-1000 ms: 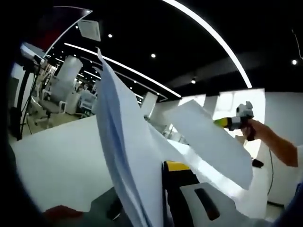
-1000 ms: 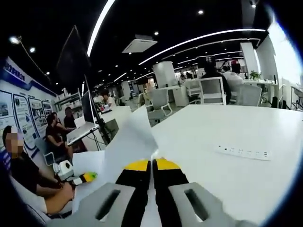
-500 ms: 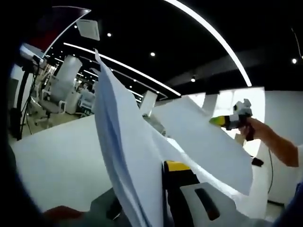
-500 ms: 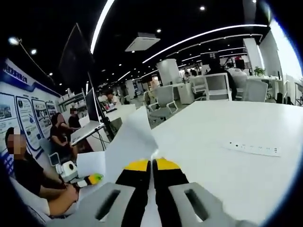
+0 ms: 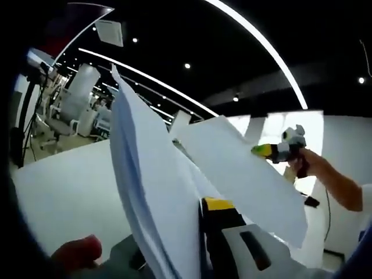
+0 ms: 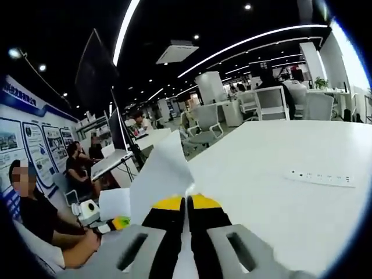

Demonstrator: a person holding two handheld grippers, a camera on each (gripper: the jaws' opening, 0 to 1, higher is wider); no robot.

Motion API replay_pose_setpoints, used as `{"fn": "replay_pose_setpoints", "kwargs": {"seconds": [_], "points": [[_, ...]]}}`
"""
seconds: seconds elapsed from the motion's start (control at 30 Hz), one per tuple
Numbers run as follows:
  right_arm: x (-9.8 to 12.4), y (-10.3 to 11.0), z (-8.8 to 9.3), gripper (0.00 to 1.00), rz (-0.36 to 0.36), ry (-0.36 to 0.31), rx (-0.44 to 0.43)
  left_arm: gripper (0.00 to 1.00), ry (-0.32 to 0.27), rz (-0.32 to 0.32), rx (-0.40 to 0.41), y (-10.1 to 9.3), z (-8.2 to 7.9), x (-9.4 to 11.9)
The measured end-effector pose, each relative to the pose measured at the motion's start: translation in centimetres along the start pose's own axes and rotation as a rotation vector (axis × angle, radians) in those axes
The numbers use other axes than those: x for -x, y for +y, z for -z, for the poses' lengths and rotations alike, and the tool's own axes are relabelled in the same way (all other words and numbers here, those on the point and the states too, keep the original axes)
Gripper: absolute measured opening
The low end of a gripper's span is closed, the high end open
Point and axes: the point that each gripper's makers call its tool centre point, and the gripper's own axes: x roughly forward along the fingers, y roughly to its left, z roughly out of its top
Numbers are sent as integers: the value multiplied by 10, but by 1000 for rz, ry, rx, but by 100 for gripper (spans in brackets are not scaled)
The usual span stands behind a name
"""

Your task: Organize the stack of printing papers by aligning and flattening the scattered papers on the table

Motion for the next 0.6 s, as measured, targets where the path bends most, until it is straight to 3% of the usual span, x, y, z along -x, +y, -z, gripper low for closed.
{"fn": "replay_pose_setpoints", "kwargs": {"seconds": [0.3,0.6], "points": [[-14,6,10,0,-11,21,4,8,-17,4,52,2,-4,1],[-16,-2,10,0,9,10,2,8,-31,12,83,2,-6,2]]}}
